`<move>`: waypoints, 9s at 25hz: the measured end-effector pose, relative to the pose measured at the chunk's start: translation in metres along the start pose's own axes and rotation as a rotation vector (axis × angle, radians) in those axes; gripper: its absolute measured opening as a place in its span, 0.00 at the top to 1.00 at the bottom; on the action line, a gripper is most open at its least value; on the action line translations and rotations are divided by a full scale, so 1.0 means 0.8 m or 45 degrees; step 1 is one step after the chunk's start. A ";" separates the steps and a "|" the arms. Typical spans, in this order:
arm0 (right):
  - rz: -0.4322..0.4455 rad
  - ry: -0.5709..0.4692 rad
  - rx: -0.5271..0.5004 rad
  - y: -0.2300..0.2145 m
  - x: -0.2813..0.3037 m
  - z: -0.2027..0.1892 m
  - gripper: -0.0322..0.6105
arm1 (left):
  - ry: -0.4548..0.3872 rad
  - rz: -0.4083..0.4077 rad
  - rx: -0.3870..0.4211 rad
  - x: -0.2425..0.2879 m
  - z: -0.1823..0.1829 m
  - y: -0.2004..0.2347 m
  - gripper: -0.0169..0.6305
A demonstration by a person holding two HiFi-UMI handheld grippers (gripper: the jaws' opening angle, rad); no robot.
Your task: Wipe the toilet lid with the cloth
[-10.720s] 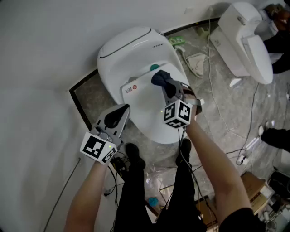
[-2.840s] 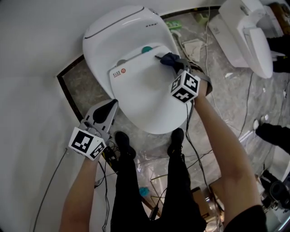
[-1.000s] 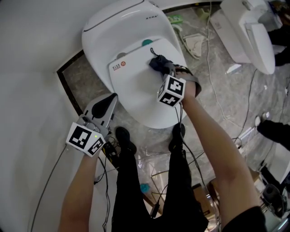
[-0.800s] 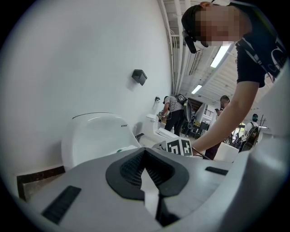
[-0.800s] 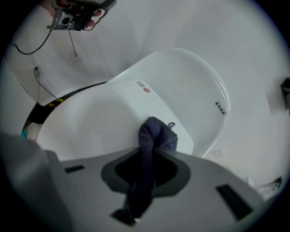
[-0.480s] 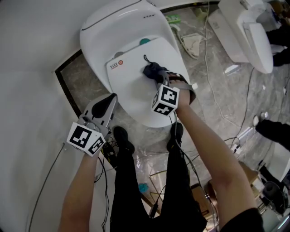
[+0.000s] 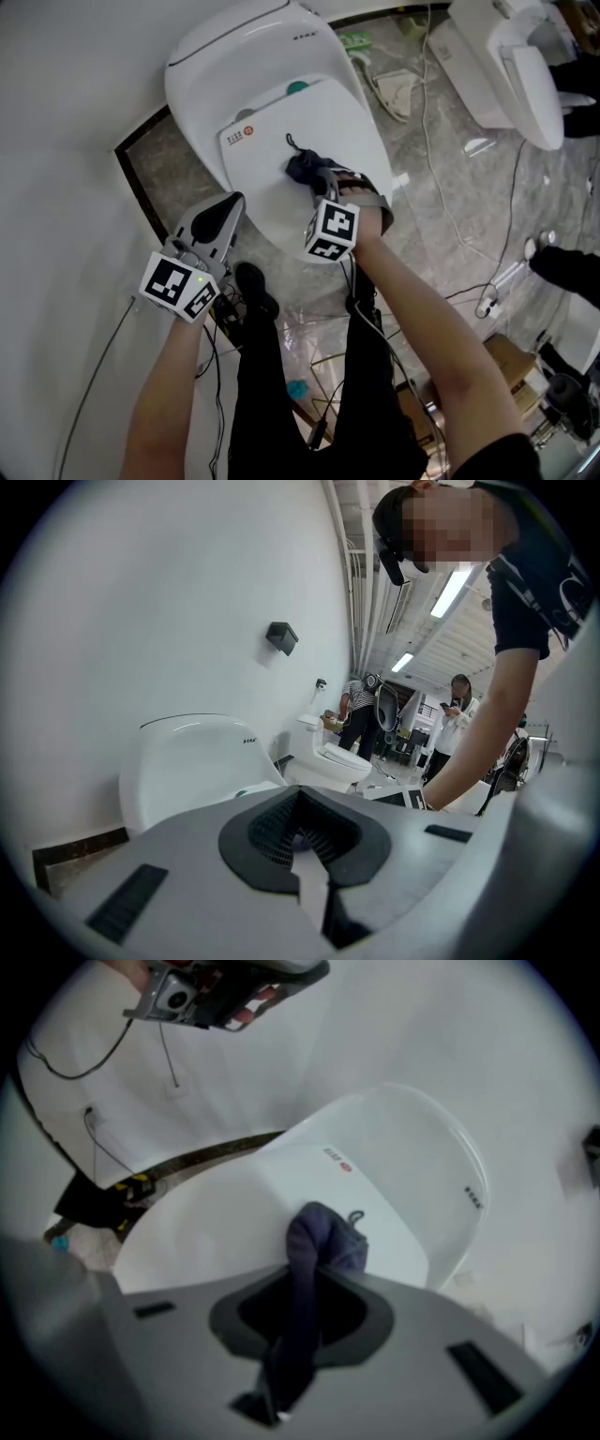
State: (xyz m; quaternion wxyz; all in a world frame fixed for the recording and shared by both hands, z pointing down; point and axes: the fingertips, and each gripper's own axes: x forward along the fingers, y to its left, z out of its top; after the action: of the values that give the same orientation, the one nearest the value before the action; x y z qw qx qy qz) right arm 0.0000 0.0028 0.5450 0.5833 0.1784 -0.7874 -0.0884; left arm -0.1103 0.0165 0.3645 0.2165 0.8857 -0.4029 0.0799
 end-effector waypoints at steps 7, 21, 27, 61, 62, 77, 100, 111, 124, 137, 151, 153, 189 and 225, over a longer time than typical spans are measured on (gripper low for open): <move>0.033 -0.011 0.005 0.036 -0.010 0.006 0.84 | 0.003 -0.009 0.006 -0.003 -0.002 -0.009 0.95; 0.084 -0.073 0.017 0.101 -0.029 0.024 0.84 | 0.008 -0.009 -0.013 -0.007 -0.021 -0.024 0.95; 0.140 -0.088 -0.018 0.139 -0.033 0.034 0.84 | 0.007 -0.006 -0.006 -0.011 -0.022 -0.022 0.95; -0.166 0.069 0.313 -0.180 -0.016 -0.144 0.84 | 0.053 -0.022 0.004 0.010 -0.030 -0.020 0.95; -0.171 0.076 0.320 -0.189 -0.012 -0.148 0.84 | 0.056 -0.022 0.002 0.012 -0.031 -0.020 0.95; -0.016 0.109 0.260 -0.143 0.025 -0.155 0.84 | 0.085 -0.060 0.022 0.040 -0.023 -0.015 0.95; -0.043 0.076 0.249 -0.065 -0.005 -0.133 0.84 | 0.075 -0.070 0.029 0.027 -0.031 -0.038 0.95; -0.003 0.039 0.198 -0.014 -0.024 -0.116 0.84 | 0.081 -0.089 0.033 0.028 -0.029 -0.055 0.95; 0.060 -0.026 0.177 0.047 -0.042 -0.092 0.84 | 0.080 -0.092 0.036 0.029 -0.028 -0.063 0.95; 0.085 -0.031 0.154 0.082 -0.047 -0.077 0.84 | 0.070 -0.095 0.033 0.032 -0.025 -0.061 0.95; 0.139 -0.065 0.128 0.131 -0.058 -0.060 0.84 | 0.068 -0.106 0.028 0.031 -0.026 -0.067 0.95; 0.149 -0.072 0.118 0.139 -0.061 -0.057 0.84 | 0.067 -0.109 0.031 0.031 -0.025 -0.068 0.95; -0.164 0.072 0.535 -0.131 -0.048 -0.224 0.84 | 0.110 -0.141 0.037 0.029 -0.047 -0.074 0.95; -0.088 -0.023 0.529 -0.091 -0.029 -0.211 0.84 | 0.116 -0.139 0.033 0.045 -0.048 -0.072 0.95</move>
State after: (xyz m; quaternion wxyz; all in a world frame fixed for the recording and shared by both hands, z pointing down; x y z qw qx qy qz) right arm 0.1793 -0.0436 0.5506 0.5235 0.3210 -0.7874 0.0541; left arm -0.0421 0.0432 0.3918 0.2274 0.9045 -0.3425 0.1134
